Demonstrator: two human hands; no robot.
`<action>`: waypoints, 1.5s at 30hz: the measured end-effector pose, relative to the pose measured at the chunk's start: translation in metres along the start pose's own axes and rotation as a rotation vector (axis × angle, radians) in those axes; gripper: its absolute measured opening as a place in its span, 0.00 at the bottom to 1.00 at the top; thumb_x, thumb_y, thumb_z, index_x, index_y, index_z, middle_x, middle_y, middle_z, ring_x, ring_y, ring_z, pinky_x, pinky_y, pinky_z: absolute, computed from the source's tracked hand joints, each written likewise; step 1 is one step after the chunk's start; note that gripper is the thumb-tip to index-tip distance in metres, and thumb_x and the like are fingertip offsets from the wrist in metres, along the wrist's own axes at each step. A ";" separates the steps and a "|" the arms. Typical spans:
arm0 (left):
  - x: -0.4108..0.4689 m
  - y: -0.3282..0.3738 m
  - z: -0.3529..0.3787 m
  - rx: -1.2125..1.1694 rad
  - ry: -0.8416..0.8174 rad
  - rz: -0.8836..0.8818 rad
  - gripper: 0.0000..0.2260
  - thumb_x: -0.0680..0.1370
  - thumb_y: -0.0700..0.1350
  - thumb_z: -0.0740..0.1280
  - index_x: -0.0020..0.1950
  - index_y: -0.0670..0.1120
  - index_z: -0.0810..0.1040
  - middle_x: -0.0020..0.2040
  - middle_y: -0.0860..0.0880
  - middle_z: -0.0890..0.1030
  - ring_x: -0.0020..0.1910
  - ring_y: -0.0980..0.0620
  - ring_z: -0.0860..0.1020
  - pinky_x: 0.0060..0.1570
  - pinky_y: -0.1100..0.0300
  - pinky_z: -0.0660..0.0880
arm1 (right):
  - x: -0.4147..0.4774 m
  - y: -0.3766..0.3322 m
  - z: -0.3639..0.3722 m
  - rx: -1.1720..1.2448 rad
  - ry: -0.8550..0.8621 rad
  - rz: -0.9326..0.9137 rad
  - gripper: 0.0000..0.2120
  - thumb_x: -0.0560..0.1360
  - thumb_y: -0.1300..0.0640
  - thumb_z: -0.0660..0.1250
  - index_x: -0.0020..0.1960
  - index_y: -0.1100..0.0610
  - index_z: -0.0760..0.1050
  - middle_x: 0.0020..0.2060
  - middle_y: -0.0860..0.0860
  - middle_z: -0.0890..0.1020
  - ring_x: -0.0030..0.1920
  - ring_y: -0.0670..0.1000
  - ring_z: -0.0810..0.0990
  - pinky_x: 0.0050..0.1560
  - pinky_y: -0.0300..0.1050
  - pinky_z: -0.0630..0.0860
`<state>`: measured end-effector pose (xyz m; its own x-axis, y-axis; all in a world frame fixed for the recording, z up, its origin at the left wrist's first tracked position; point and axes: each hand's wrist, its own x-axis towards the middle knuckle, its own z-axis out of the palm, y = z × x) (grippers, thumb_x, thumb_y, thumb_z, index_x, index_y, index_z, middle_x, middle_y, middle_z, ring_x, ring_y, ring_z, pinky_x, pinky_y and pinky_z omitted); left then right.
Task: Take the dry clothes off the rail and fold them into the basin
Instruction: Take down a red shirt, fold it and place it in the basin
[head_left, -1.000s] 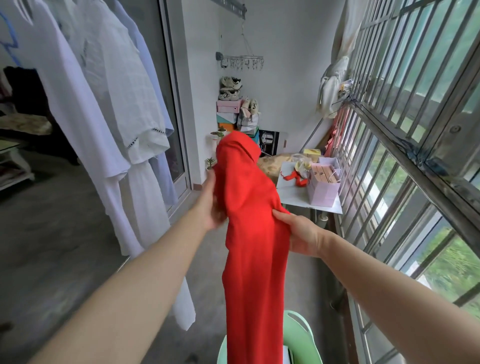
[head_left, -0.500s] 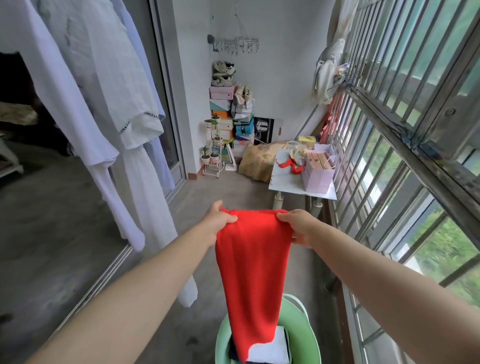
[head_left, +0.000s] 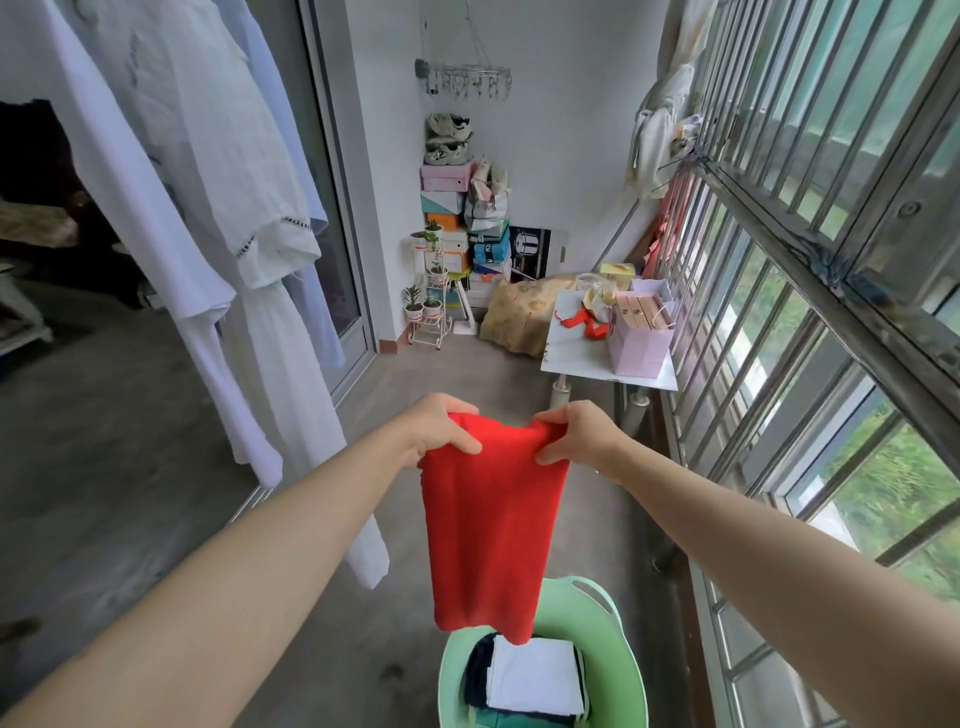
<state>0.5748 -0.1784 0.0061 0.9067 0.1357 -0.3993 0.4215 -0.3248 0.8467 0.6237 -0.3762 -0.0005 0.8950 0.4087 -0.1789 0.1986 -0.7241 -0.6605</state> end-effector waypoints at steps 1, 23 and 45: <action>0.000 -0.002 0.000 0.030 -0.005 0.021 0.28 0.66 0.29 0.73 0.65 0.41 0.75 0.56 0.39 0.80 0.50 0.44 0.79 0.48 0.52 0.78 | -0.001 -0.001 0.000 -0.175 0.011 -0.034 0.22 0.64 0.63 0.75 0.58 0.58 0.81 0.49 0.56 0.84 0.47 0.52 0.80 0.54 0.46 0.77; 0.003 -0.006 0.000 -0.448 0.018 0.204 0.07 0.74 0.35 0.68 0.51 0.40 0.80 0.45 0.43 0.83 0.43 0.47 0.81 0.49 0.54 0.78 | -0.006 0.011 -0.015 0.899 -0.012 -0.023 0.10 0.80 0.53 0.61 0.54 0.57 0.77 0.46 0.52 0.83 0.46 0.48 0.81 0.52 0.41 0.77; 0.008 0.019 0.007 -0.636 0.058 -0.033 0.05 0.79 0.40 0.64 0.53 0.41 0.77 0.38 0.46 0.82 0.36 0.50 0.79 0.47 0.53 0.75 | -0.013 0.041 0.011 0.881 -0.188 0.281 0.19 0.79 0.51 0.61 0.67 0.58 0.70 0.61 0.54 0.79 0.61 0.53 0.77 0.68 0.51 0.69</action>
<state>0.5903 -0.1900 0.0164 0.8848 0.1926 -0.4243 0.3594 0.2972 0.8846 0.6159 -0.4050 -0.0335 0.7701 0.4216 -0.4788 -0.4565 -0.1601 -0.8752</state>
